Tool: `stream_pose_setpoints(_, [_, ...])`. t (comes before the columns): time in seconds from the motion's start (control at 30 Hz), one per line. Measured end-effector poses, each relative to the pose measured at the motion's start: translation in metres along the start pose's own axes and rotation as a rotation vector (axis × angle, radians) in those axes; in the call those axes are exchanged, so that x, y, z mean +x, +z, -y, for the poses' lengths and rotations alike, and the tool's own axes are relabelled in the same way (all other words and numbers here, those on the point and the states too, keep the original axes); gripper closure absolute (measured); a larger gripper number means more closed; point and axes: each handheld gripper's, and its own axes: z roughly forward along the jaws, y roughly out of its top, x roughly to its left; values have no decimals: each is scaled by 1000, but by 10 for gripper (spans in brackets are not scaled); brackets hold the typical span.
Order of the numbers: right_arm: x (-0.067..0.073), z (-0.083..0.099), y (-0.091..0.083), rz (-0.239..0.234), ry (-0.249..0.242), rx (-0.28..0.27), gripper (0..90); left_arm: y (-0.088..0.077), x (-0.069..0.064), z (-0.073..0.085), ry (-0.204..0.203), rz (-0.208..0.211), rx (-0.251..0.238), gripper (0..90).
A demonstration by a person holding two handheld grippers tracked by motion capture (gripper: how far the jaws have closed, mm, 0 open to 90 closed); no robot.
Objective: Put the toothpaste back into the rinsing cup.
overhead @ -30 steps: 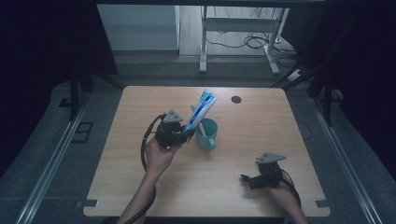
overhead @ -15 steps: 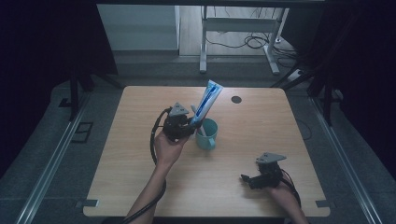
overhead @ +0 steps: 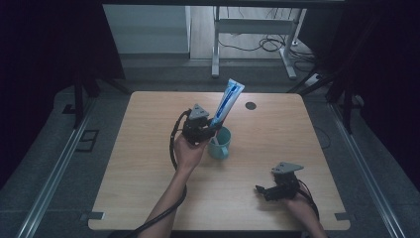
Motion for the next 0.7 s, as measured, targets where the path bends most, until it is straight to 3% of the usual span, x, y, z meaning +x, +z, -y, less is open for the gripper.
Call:
stream_pose_setpoints(0.37, [0, 0, 0, -1, 2, -1, 27, 15, 2, 6, -19, -26, -32, 721])
stream_pose_setpoints(0.7, [0, 0, 0, 0, 0, 0, 27, 26, 0, 19, -17, -42, -20, 720])
